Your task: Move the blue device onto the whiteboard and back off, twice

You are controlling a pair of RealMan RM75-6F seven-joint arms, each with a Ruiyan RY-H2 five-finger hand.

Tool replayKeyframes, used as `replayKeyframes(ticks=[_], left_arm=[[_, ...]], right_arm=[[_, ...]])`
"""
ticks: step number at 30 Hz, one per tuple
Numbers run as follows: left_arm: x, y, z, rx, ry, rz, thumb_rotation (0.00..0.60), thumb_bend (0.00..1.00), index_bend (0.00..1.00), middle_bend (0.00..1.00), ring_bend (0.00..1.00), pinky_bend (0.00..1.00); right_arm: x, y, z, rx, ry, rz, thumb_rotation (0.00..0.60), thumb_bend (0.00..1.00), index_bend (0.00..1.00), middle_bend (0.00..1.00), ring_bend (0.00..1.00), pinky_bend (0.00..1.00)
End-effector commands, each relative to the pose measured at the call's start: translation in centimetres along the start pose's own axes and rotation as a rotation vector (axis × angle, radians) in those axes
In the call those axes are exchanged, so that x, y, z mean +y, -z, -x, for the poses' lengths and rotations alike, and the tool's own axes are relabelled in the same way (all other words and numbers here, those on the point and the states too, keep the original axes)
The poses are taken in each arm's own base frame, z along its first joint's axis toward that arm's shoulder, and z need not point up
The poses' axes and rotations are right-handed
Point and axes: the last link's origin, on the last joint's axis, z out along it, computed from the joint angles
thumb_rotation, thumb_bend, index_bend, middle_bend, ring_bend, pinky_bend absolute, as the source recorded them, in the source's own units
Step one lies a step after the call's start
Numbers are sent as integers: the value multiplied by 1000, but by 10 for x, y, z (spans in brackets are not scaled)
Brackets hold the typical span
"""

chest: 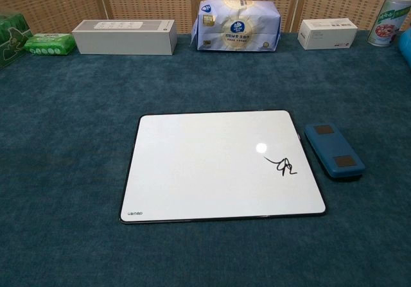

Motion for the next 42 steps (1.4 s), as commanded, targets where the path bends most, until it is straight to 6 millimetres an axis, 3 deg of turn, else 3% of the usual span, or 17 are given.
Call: replayKeyframes(ticks=[1,13,23,33,42], left_arm=[[0,-1,0,-2,-2,0,600,417,357,304,189,115],[-1,-3,-3,12,-2,1,600,417,354,304,189,115],[4,-16,-3,4,-16,26,600,416,355,304,189,115],[14,-22,-7,12,13,76,600,417,341,299,187,108],[19,-28,-8,0,5,100,600,416,341,298,186,101]], right_arm=[[0,0,1,-3,-3,4,600,356,350,202,35,0],[-5,2,3,-25,-42,-23,600,355,329,202,34,0],[-31,-5,15,-119,-79,-102,600,334,250,177,26,0],[-71,-27,44,-194,-52,-188,600,237,4,24,0,0],[-114,-56,76,-255,-8,-233,600,163,0,0,0,0]])
